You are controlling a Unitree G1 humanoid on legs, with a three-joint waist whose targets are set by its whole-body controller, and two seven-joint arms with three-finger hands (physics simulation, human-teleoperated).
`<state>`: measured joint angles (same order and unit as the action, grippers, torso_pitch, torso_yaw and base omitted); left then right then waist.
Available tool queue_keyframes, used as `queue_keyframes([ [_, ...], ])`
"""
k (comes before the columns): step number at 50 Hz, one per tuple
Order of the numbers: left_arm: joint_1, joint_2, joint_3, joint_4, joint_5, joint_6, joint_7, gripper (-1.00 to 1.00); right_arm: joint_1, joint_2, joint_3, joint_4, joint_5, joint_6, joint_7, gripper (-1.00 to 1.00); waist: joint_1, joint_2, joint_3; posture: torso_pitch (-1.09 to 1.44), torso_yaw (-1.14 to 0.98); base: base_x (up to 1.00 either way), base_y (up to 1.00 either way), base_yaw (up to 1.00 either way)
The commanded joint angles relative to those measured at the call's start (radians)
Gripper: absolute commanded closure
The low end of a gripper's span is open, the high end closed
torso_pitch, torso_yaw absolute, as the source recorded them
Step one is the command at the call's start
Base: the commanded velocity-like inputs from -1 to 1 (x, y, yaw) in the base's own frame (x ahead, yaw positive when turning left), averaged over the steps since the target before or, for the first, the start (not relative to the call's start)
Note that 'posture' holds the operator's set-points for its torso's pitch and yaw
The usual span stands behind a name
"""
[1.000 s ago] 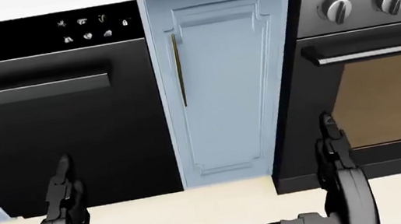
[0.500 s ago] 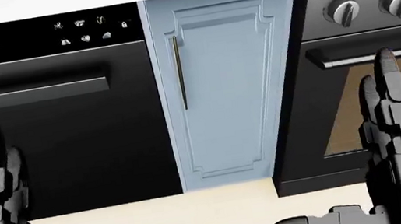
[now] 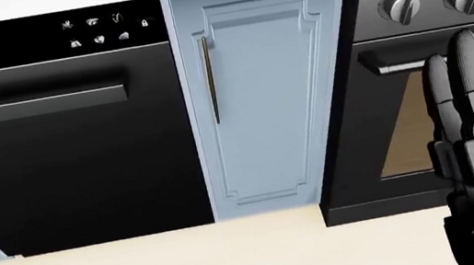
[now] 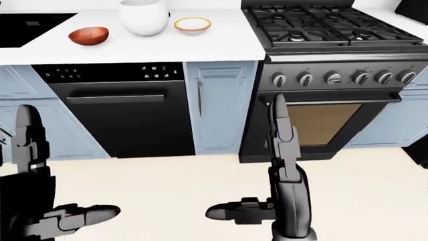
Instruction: Stack the bowls from largest to smallest.
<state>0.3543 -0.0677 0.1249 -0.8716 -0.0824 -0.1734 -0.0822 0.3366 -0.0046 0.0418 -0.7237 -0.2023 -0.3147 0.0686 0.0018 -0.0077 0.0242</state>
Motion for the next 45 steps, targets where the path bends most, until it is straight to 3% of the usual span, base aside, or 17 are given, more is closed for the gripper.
queue_keyframes([
  [1,0.003,-0.002,-0.005,-0.054,0.005,-0.042,-0.012,-1.00,-0.002,-0.001,0.004,-0.051,0.008,-0.030,-0.004,-1.00,0.000,0.001,-0.009,0.00,0.00,0.00,0.00,0.00],
  [15,0.028,-0.003,-0.027,-0.075,0.010,-0.058,-0.024,-1.00,0.006,0.006,-0.012,-0.073,0.051,-0.019,-0.011,-1.00,0.001,0.000,-0.011,0.00,0.00,0.00,0.00,0.00],
  [16,0.028,-0.003,-0.026,-0.075,0.011,-0.058,-0.024,-1.00,0.005,0.007,-0.014,-0.072,0.047,-0.015,-0.012,-1.00,-0.001,0.005,-0.022,0.00,0.00,0.00,0.10,0.00],
  [18,0.027,-0.002,-0.026,-0.078,0.009,-0.054,-0.024,-1.00,0.004,0.007,-0.014,-0.067,0.048,-0.018,-0.013,-1.00,-0.003,0.001,0.008,0.00,0.00,0.00,0.16,0.00],
  [21,0.027,-0.001,-0.028,-0.078,0.006,-0.052,-0.025,-1.00,0.000,0.007,-0.014,-0.069,0.047,-0.005,-0.011,-1.00,-0.005,0.027,0.013,0.00,0.00,0.00,0.16,0.00],
  [22,0.027,-0.001,-0.029,-0.077,0.009,-0.052,-0.024,-1.00,-0.001,0.005,-0.013,-0.065,0.052,-0.003,-0.008,-1.00,-0.005,0.052,0.012,0.00,0.00,0.00,0.32,0.00],
  [23,0.028,-0.001,-0.030,-0.078,0.011,-0.052,-0.024,-1.00,-0.001,0.005,-0.013,-0.064,0.052,-0.004,-0.007,-1.00,0.000,0.051,0.021,0.00,0.00,0.00,0.34,0.00],
  [27,0.029,0.000,-0.037,-0.077,0.016,-0.054,-0.022,-1.00,0.000,0.006,-0.015,-0.066,0.050,-0.003,-0.007,-1.00,-0.005,0.030,0.031,0.00,0.00,0.00,0.33,0.00],
  [31,0.032,0.002,-0.043,-0.084,0.021,-0.052,-0.020,-1.00,0.003,0.005,-0.013,-0.073,0.054,0.000,-0.002,-1.00,-0.009,0.009,0.023,0.00,0.00,0.00,0.37,0.00],
  [33,0.031,0.003,-0.043,-0.082,0.022,-0.054,-0.018,-1.00,0.003,0.006,-0.013,-0.073,0.054,0.001,-0.002,-1.00,-0.007,-0.024,0.031,0.00,0.00,0.00,0.48,0.00],
  [34,0.031,0.004,-0.044,-0.083,0.021,-0.052,-0.018,-1.00,0.002,0.006,-0.014,-0.074,0.054,0.003,-0.003,-1.00,-0.009,-0.052,0.024,0.00,0.00,0.00,0.48,0.00],
  [35,0.030,0.004,-0.045,-0.083,0.024,-0.052,-0.017,-1.00,0.000,0.007,-0.014,-0.073,0.052,0.004,-0.004,-1.00,-0.021,-0.024,0.027,0.00,0.00,0.00,0.48,0.00],
  [37,0.029,0.005,-0.047,-0.082,0.025,-0.051,-0.017,-1.00,0.000,0.007,-0.017,-0.072,0.053,0.004,-0.005,-1.00,-0.020,-0.045,0.023,0.00,0.00,0.00,0.48,0.00],
  [40,0.030,0.007,-0.046,-0.085,0.024,-0.050,-0.016,-1.00,-0.001,0.007,-0.014,-0.072,0.052,0.004,-0.004,-1.00,-0.020,-0.040,0.013,0.00,0.00,0.00,0.47,0.00],
  [43,0.032,0.007,-0.049,-0.087,0.022,-0.049,-0.018,-1.00,0.000,0.007,-0.012,-0.075,0.049,0.008,-0.004,-1.00,-0.022,-0.002,0.031,0.00,0.00,0.00,0.48,0.00],
  [45,0.033,0.007,-0.052,-0.088,0.027,-0.049,-0.018,-1.00,-0.001,0.006,-0.011,-0.074,0.048,0.009,-0.004,-1.00,-0.022,0.038,0.028,0.00,0.00,0.00,0.48,0.00],
])
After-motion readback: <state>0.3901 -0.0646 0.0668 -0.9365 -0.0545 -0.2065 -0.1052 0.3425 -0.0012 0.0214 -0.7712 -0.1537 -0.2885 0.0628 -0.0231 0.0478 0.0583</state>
